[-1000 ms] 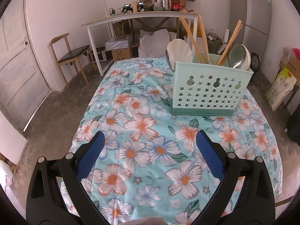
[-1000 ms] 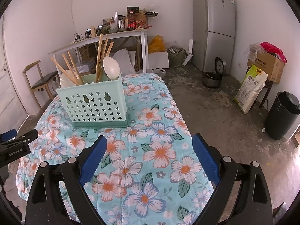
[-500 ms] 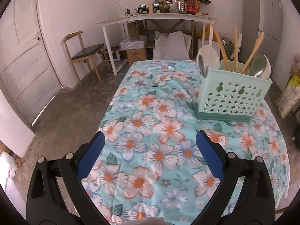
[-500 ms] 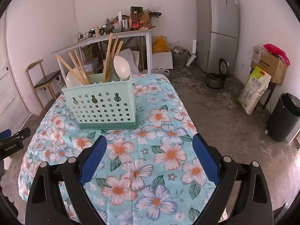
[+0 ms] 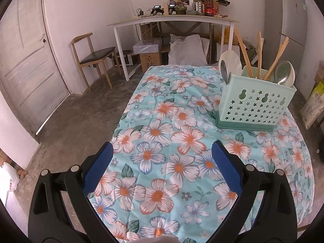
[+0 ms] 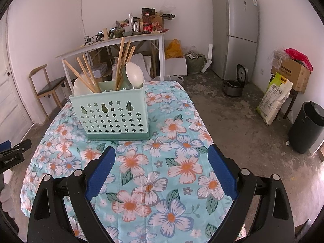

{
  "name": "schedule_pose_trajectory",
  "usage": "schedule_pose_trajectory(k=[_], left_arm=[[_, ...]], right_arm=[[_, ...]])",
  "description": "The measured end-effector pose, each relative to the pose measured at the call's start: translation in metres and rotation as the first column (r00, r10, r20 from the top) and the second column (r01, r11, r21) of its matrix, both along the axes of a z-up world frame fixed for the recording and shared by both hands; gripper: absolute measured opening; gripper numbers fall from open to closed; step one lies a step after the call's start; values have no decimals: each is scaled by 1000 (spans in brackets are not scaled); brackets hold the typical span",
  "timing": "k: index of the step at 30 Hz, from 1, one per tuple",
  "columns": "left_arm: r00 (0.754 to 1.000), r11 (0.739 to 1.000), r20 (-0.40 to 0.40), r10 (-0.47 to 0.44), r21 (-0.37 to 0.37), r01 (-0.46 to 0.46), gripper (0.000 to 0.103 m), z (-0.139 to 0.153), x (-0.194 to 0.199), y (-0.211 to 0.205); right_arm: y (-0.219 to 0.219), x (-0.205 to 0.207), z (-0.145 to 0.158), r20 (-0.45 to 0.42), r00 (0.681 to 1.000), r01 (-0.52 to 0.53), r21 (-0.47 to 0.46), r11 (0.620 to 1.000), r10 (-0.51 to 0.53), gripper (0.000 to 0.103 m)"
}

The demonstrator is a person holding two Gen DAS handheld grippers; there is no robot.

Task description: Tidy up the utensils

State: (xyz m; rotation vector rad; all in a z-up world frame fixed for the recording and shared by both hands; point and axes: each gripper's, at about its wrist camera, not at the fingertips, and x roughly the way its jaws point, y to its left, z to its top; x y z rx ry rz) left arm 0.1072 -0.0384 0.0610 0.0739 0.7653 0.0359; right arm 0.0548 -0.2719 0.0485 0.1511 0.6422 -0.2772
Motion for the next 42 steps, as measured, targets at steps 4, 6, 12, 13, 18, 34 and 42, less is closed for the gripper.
schedule_pose_trajectory(k=[4,6,12,13,18,34,42], left_arm=[[1000,1000,-2,-6,-3,6,94,1,-2,-1],[1000,1000,-1,-8,-4,8,94,1,-2,-2],[1000,1000,-2,-13,-4,13,94,2,-3,-3],[1000,1000,-2,-14,-4,14,94,2,-3,-4],[1000,1000,-1,-18,-3,18,94,2,-4,-5],[1000,1000,0,-18,-3,18,94,3,-4,-6],[1000,1000,0,-19,-2,19,94,4,-4,-7]], right_arm=[[0,-2,1,2,1000,0,-2,1000,0,90],[0,-2,1,2,1000,0,-2,1000,0,90],[1,-2,1,2,1000,0,-2,1000,0,90],[0,-2,1,2,1000,0,-2,1000,0,90],[0,-2,1,2,1000,0,-1,1000,0,90],[0,-2,1,3,1000,0,0,1000,0,90],[1,-4,4,6,1000,-3,-2,1000,3,90]])
